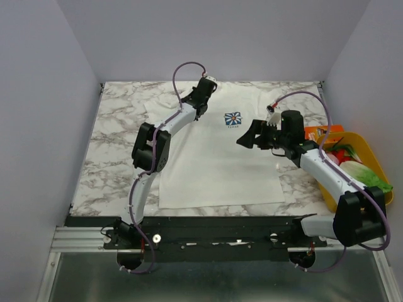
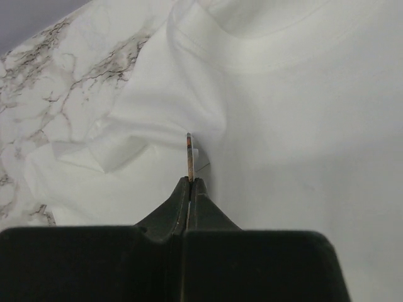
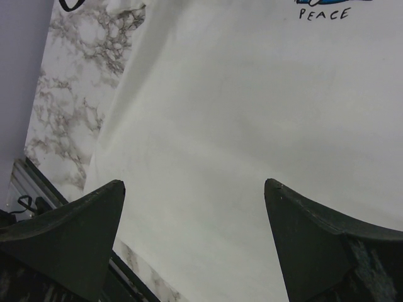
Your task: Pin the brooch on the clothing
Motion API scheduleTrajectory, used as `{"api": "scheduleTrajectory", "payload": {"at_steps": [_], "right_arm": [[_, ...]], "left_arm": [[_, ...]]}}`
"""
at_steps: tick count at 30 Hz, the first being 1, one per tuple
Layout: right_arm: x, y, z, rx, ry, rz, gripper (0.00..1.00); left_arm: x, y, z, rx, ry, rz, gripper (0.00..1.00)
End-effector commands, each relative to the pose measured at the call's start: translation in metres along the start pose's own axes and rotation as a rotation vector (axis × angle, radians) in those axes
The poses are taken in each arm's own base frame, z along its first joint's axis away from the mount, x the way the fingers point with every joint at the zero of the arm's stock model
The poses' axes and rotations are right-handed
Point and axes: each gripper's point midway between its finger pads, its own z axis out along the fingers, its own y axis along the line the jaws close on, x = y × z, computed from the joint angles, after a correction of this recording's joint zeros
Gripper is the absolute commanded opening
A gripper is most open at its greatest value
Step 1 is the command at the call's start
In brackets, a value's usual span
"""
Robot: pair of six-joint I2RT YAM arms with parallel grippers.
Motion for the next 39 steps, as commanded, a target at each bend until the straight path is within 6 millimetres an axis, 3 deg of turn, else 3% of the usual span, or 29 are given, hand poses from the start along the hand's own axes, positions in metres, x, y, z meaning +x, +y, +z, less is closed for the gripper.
{"api": "scheduleTrajectory", "payload": {"at_steps": [1,6,12,14,16,17,19,20,23,24,26,31,39], "right_arm": [[-0.004,0.001,0.004,-0.019,0.015,-0.017,1.0],[-0.009,0.0,0.014,-0.034,0.011,-0.02,1.0],[-0.021,-0.002,0.032,-0.058,-0.003,-0.002,0.99],[-0.038,0.004,0.039,-0.084,-0.041,-0.015,0.98],[-0.042,0.001,0.052,-0.085,-0.028,0.002,0.93],[-0.056,0.007,0.055,-0.096,-0.043,-0.003,0.9],[-0.055,0.001,0.072,-0.09,-0.003,0.02,0.84],[-0.07,0.011,0.076,-0.11,-0.02,0.013,0.83],[-0.073,0.014,0.099,-0.129,0.005,0.025,0.82],[-0.085,0.021,0.102,-0.145,-0.012,0.014,0.82],[-0.083,0.021,0.115,-0.153,0.007,0.035,0.82],[-0.112,0.03,0.136,-0.197,-0.019,0.031,0.88],[-0.119,0.019,0.18,-0.194,-0.004,0.102,0.86]], "left_arm": [[-0.045,-0.018,-0.025,0.162,-0.154,-0.16,0.0],[-0.043,-0.018,-0.031,0.288,-0.183,-0.26,0.0],[-0.042,-0.002,-0.038,0.384,-0.237,-0.352,0.0],[-0.048,-0.002,-0.048,0.443,-0.264,-0.366,0.0],[-0.048,0.005,-0.052,0.463,-0.295,-0.378,0.0],[-0.049,0.003,-0.056,0.489,-0.306,-0.378,0.0],[-0.049,0.009,-0.059,0.5,-0.332,-0.384,0.0],[-0.05,0.008,-0.061,0.516,-0.341,-0.38,0.0],[-0.05,0.01,-0.065,0.537,-0.361,-0.376,0.0],[-0.051,0.01,-0.066,0.545,-0.37,-0.378,0.0],[-0.053,0.011,-0.068,0.552,-0.377,-0.383,0.0],[-0.058,0.009,-0.075,0.591,-0.395,-0.377,0.0],[-0.059,0.017,-0.08,0.603,-0.412,-0.374,0.0]]}}
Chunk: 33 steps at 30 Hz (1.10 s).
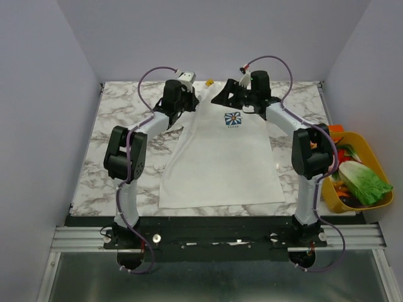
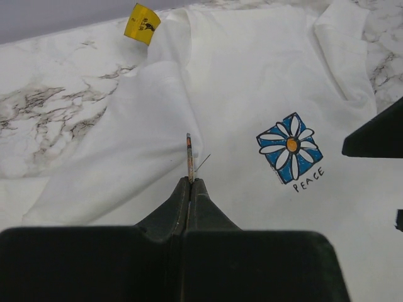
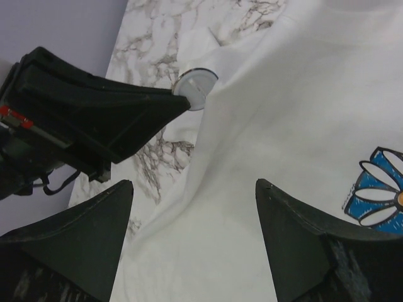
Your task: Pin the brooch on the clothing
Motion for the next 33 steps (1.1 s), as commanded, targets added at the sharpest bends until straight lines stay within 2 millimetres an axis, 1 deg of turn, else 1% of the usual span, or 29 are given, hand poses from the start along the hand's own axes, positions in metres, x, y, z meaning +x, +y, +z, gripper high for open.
{"api": "scheduleTrajectory", "payload": {"at_steps": [1,3,5,6,8,9,11,13,14,16,19,20,21,23,24,25,26,27,28,29,30,31,32,33], "right_arm": [[0.0,-0.004,0.019,-0.017,0.014,0.057,0.86],[-0.004,-0.003,0.024,-0.021,0.008,0.066,0.83],[-0.001,-0.007,0.032,-0.026,0.02,0.077,0.8],[-0.006,-0.003,0.034,-0.038,0.013,0.074,0.76],[0.0,-0.007,0.04,-0.048,0.031,0.086,0.74],[0.0,-0.007,0.041,-0.051,0.033,0.09,0.72],[0.001,-0.003,0.045,-0.066,0.036,0.078,0.71],[0.0,-0.002,0.046,-0.067,0.032,0.056,0.71],[-0.001,0.001,0.045,-0.08,0.033,0.041,0.71],[0.001,0.003,0.045,-0.092,0.036,0.001,0.71],[0.0,0.007,0.038,-0.106,0.028,-0.088,0.72],[0.006,0.003,0.036,-0.098,0.036,-0.106,0.72],[0.003,0.007,0.031,-0.103,0.025,-0.157,0.73],[0.004,0.008,0.026,-0.107,0.023,-0.203,0.79],[0.009,0.006,0.024,-0.111,0.029,-0.236,0.81],[0.008,0.01,0.02,-0.123,0.025,-0.263,0.85],[0.008,0.014,0.017,-0.147,0.017,-0.293,0.87],[0.019,0.011,0.015,-0.157,0.029,-0.318,0.89],[0.015,0.017,0.009,-0.17,0.009,-0.345,0.93],[0.013,0.026,0.006,-0.211,-0.014,-0.387,0.95],[0.015,0.026,0.003,-0.221,-0.025,-0.42,0.98],[0.024,0.025,-0.001,-0.23,-0.022,-0.431,1.0],[0.02,0.039,-0.009,-0.282,-0.056,-0.493,1.0],[0.019,0.043,-0.014,-0.304,-0.075,-0.535,1.0]], "left_arm": [[-0.036,-0.006,-0.017,0.047,-0.085,0.011,0.0],[-0.035,-0.007,-0.019,0.059,-0.083,0.011,0.0],[-0.039,-0.008,-0.023,0.072,-0.096,0.016,0.0],[-0.041,-0.01,-0.025,0.085,-0.104,0.02,0.0],[-0.038,-0.011,-0.027,0.103,-0.101,0.023,0.0],[-0.038,-0.015,-0.029,0.129,-0.101,0.024,0.0],[-0.037,-0.014,-0.029,0.151,-0.099,0.03,0.0],[-0.036,-0.022,-0.032,0.218,-0.105,0.039,0.0],[-0.037,-0.02,-0.033,0.229,-0.11,0.034,0.0],[-0.038,-0.024,-0.035,0.276,-0.111,0.037,0.0],[-0.04,-0.025,-0.037,0.316,-0.116,0.048,0.0],[-0.04,-0.028,-0.039,0.336,-0.116,0.054,0.0],[-0.041,-0.029,-0.041,0.347,-0.118,0.06,0.0],[-0.045,-0.033,-0.045,0.377,-0.131,0.08,0.0],[-0.046,-0.034,-0.046,0.384,-0.132,0.082,0.0],[-0.047,-0.035,-0.046,0.387,-0.134,0.086,0.0],[-0.049,-0.036,-0.048,0.395,-0.137,0.09,0.0],[-0.048,-0.038,-0.048,0.408,-0.135,0.095,0.0],[-0.049,-0.039,-0.049,0.414,-0.133,0.095,0.0],[-0.049,-0.041,-0.05,0.421,-0.133,0.103,0.0],[-0.048,-0.043,-0.05,0.436,-0.129,0.105,0.0],[-0.047,-0.044,-0.051,0.441,-0.127,0.108,0.0],[-0.047,-0.045,-0.052,0.448,-0.127,0.118,0.0],[-0.046,-0.045,-0.052,0.449,-0.125,0.121,0.0]]}}
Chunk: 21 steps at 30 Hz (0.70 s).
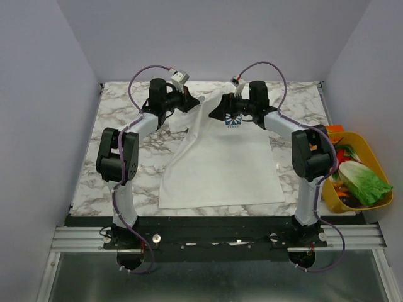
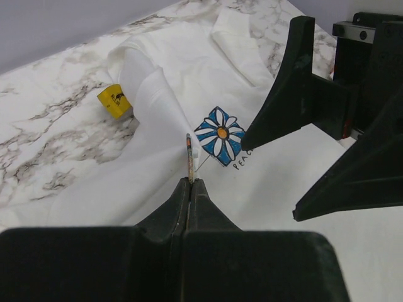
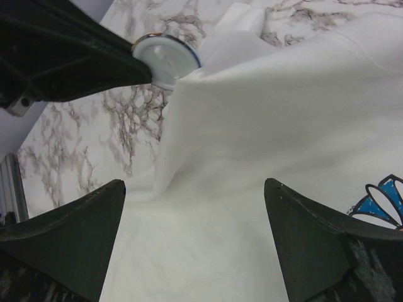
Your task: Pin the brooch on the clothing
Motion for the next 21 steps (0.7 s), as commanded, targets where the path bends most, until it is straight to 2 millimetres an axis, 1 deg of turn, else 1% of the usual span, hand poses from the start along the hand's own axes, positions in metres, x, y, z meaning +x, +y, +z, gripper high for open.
{"api": "scheduleTrajectory", "payload": {"at_steps": [1,2,4,5,7,8,9,10,11,12,15,16,17,19,21], "right_arm": [[-0.032,0.042,-0.023,-0.153,-0.142,-0.301,1.0],[-0.03,0.046,-0.026,-0.178,-0.153,-0.327,1.0],[-0.038,0.049,-0.032,-0.191,-0.175,-0.364,1.0],[-0.044,0.049,-0.033,-0.197,-0.183,-0.373,1.0],[-0.047,0.046,-0.037,-0.225,-0.187,-0.383,1.0],[-0.05,0.049,-0.039,-0.258,-0.198,-0.406,1.0],[-0.055,0.047,-0.043,-0.269,-0.204,-0.406,1.0],[-0.055,0.045,-0.044,-0.281,-0.205,-0.405,1.0],[-0.057,0.047,-0.046,-0.305,-0.211,-0.42,1.0],[-0.061,0.045,-0.049,-0.309,-0.216,-0.423,1.0],[-0.061,0.045,-0.048,-0.338,-0.204,-0.432,1.0],[-0.067,0.046,-0.048,-0.347,-0.207,-0.446,1.0],[-0.062,0.045,-0.046,-0.367,-0.191,-0.441,1.0],[-0.066,0.046,-0.045,-0.386,-0.189,-0.449,1.0],[-0.062,0.047,-0.043,-0.415,-0.173,-0.444,1.0]], "left_arm": [[-0.028,-0.023,-0.008,0.092,-0.05,0.092,0.0],[-0.028,-0.024,-0.009,0.098,-0.051,0.095,0.0],[-0.029,-0.025,-0.01,0.115,-0.051,0.107,0.0],[-0.03,-0.026,-0.011,0.12,-0.053,0.109,0.0],[-0.031,-0.026,-0.013,0.125,-0.057,0.119,0.0],[-0.033,-0.029,-0.014,0.14,-0.06,0.128,0.0],[-0.034,-0.03,-0.015,0.145,-0.062,0.133,0.0],[-0.034,-0.031,-0.016,0.151,-0.062,0.142,0.0],[-0.036,-0.035,-0.018,0.172,-0.063,0.15,0.0],[-0.036,-0.037,-0.018,0.18,-0.061,0.153,0.0],[-0.033,-0.044,-0.02,0.235,-0.037,0.167,0.0],[-0.033,-0.047,-0.02,0.254,-0.03,0.168,0.0],[-0.034,-0.049,-0.022,0.265,-0.031,0.178,0.0],[-0.034,-0.055,-0.024,0.305,-0.029,0.187,0.0],[-0.035,-0.059,-0.027,0.326,-0.031,0.197,0.0]]}}
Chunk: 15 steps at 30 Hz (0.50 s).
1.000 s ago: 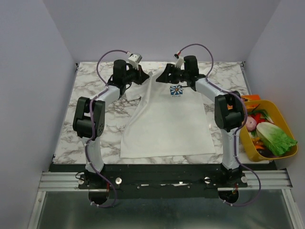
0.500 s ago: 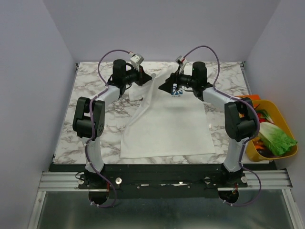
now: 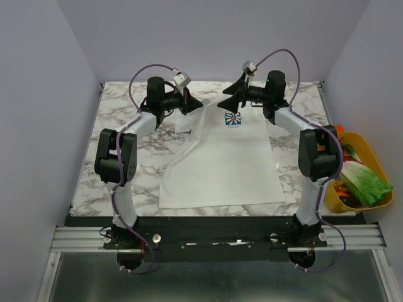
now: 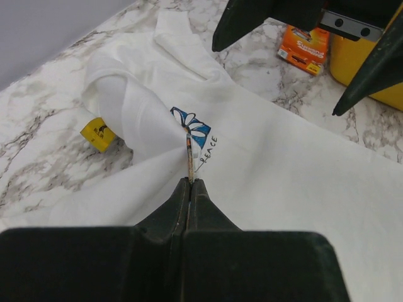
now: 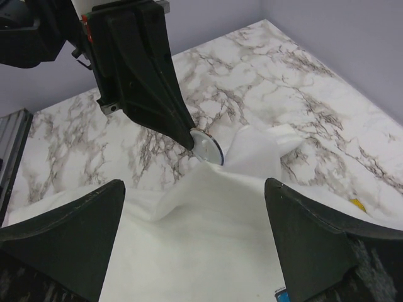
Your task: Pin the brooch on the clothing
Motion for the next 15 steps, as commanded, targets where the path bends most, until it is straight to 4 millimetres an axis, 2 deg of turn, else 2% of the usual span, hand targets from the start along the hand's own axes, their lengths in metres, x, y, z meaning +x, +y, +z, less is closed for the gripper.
{"api": "scheduleTrajectory", "payload": {"at_steps": [1,15], "right_arm": [[0.003,0.01,0.007,-0.118,0.009,-0.024,1.0],[0.004,0.024,0.015,-0.205,0.014,0.022,0.99]], "left_arm": [[-0.033,-0.032,-0.011,0.14,-0.036,0.098,0.0],[-0.053,-0.067,-0.021,0.315,-0.068,0.116,0.0]]}}
